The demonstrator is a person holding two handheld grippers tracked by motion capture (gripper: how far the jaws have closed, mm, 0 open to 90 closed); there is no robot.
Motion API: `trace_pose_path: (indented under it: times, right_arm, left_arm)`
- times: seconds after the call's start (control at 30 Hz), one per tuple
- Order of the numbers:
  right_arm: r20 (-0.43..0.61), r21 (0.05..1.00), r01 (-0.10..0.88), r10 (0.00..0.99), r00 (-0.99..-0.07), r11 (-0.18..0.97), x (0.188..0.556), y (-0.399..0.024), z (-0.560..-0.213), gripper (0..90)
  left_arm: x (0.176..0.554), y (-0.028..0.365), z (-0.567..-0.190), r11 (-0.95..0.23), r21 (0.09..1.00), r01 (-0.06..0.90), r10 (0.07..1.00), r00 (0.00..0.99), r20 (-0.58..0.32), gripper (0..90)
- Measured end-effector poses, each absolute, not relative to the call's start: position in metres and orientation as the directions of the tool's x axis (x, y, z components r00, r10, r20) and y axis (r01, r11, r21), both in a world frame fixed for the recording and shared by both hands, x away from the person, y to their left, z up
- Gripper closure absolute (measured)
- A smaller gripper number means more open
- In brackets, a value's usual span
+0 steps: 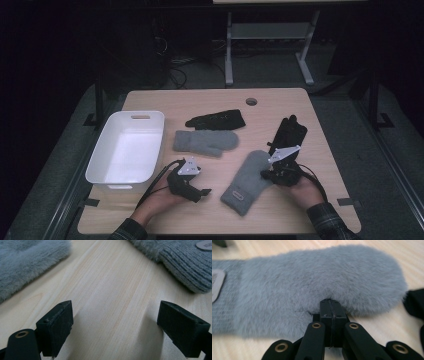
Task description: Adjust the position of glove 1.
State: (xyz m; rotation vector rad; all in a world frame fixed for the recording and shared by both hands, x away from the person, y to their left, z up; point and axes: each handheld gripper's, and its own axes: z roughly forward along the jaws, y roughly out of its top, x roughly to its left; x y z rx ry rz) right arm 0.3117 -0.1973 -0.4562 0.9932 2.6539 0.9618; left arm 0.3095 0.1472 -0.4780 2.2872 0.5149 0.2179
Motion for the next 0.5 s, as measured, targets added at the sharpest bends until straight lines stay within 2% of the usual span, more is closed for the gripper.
trace_pose_path:
  times: [0.33, 0.5]
  right_arm:
    - [0.099, 0.611, 0.536, 0.616, -0.782, 0.582, 0.285, -0.203, -0.456, 90.0]
    - [0.107, 0.620, 0.537, 0.616, -0.780, 0.573, 0.284, -0.205, -0.455, 89.9]
  left_arm:
    - [0.310, 0.147, -0.478, -0.626, 0.722, 0.295, 0.427, 0.904, 0.001, 12.5]
    - [0.310, 0.147, -0.478, -0.624, 0.723, 0.297, 0.429, 0.903, -0.001, 12.5]
